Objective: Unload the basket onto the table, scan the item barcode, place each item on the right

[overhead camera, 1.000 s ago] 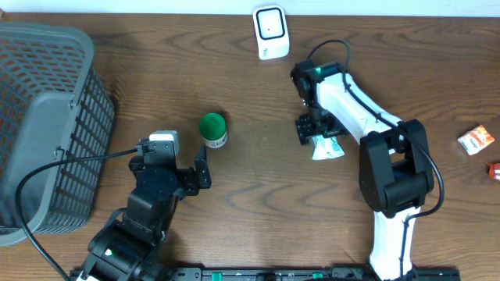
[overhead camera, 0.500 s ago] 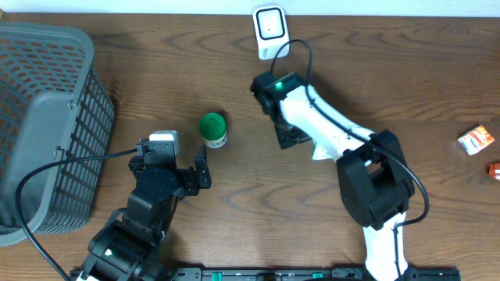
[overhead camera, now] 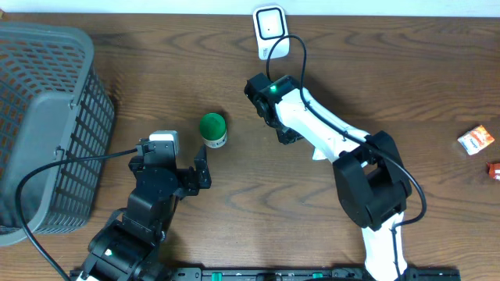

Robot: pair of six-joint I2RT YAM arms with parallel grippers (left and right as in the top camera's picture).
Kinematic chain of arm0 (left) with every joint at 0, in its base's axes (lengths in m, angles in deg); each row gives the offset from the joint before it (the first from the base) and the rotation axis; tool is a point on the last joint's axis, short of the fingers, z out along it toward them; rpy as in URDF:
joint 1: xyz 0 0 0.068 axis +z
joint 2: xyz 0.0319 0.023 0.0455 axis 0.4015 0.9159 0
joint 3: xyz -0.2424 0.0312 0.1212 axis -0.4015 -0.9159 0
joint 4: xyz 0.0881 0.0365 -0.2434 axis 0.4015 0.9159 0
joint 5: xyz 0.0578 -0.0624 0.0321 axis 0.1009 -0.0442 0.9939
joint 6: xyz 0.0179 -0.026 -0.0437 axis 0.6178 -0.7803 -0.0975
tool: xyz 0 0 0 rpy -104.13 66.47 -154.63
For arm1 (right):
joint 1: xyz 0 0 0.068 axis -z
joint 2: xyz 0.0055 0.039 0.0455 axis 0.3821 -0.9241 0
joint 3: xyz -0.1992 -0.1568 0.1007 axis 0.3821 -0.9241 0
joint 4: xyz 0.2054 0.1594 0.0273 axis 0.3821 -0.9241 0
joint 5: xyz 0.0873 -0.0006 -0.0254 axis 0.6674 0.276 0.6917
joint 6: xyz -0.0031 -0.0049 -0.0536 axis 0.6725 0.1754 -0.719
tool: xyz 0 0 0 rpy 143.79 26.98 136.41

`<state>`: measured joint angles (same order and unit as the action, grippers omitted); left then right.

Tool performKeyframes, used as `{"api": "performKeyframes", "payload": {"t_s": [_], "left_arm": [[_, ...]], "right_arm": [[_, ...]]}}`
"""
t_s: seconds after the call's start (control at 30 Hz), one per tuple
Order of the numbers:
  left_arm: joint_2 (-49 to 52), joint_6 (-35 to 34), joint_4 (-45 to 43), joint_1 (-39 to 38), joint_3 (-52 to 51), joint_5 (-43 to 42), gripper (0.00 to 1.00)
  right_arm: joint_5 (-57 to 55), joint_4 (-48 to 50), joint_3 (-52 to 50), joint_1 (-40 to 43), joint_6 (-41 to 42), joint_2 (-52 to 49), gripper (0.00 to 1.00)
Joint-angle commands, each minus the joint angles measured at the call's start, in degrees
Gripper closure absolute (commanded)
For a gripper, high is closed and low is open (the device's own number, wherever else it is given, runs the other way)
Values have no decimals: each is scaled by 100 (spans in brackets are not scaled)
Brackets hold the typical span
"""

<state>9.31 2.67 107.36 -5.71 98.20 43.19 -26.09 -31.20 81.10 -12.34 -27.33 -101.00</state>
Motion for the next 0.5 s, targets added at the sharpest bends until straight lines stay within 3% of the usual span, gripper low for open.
{"api": "performKeyframes", "payload": {"t_s": [0.0,0.13,0.3,0.47], "left_arm": [[-4,72,-22,17,13,79,2],[-4,72,-20,17,13,79,2],[-4,72,-22,17,13,79,2],[-4,72,-22,17,13,79,2]], "right_arm": [[-310,9,11,-15,114,-286,41],[-310,-2,11,-11,114,-553,48],[-426,-46,11,-13,216,-828,63],[-896,-306,11,-4,619,-894,64]]}}
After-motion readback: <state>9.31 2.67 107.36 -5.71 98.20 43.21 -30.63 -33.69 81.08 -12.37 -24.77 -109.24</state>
